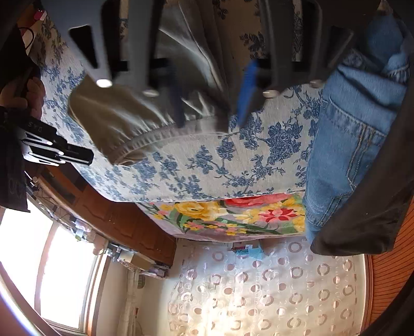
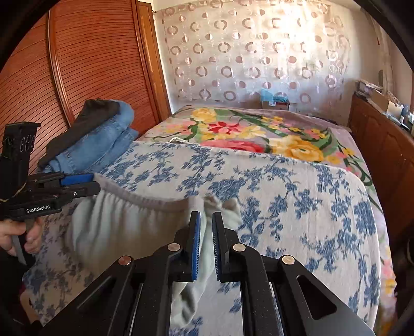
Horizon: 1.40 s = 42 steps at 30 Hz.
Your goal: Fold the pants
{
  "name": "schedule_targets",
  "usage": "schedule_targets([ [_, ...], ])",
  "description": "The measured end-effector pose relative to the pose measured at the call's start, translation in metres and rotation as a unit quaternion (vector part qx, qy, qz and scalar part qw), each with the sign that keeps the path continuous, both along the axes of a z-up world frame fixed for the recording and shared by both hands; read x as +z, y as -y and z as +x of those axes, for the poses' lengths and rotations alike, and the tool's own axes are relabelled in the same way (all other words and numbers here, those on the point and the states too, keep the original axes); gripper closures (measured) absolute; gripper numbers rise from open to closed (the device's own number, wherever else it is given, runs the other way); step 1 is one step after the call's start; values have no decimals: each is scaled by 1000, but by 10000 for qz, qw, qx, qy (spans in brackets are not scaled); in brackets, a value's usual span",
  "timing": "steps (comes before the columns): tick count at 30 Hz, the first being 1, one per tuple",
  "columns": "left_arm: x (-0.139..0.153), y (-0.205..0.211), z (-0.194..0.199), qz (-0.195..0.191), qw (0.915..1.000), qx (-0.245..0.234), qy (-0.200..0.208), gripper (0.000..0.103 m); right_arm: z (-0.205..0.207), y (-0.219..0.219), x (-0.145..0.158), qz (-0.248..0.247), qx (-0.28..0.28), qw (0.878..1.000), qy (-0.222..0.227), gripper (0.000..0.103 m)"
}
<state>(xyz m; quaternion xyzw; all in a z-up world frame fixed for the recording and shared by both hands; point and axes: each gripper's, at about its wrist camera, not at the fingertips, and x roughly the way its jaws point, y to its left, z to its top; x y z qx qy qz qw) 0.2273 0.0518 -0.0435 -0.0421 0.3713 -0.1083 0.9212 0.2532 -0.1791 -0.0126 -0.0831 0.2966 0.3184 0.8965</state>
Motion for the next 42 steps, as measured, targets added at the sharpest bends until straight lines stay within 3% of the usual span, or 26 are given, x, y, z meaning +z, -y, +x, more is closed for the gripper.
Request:
schedule_targets([
  [4, 1, 5, -12, 68, 10000, -30, 52, 34, -17, 6, 0, -64, -6, 10000, 13, 92],
  [6, 2, 5, -21, 40, 9999, -17, 93, 34, -26, 10, -1, -68, -18, 10000, 10, 87],
  [10, 1, 5, -38, 24, 10000, 21, 94, 34, -44, 15, -5, -83, -53, 10000, -5, 66],
  [20, -8, 8, -78, 116, 9999, -4, 53, 34, -81, 22, -20, -74, -73, 9999, -116, 65],
  [28, -20, 11, -98, 155, 9999, 3, -34, 34, -82, 15, -23, -254, -35, 9995, -203, 64],
  [31, -22, 12, -100, 167, 9998, 20, -61, 37, -77, 11, -25, -353, -55, 9990, -264, 64],
  [39, -36, 17, -100, 326, 9991, -62, -275, 61, -66, 6, -33, -469, -33, 9976, -507, 64],
  [42, -39, 19, -95, 370, 9986, -54, -368, 63, -64, 1, -33, -519, -33, 9975, -469, 64],
])
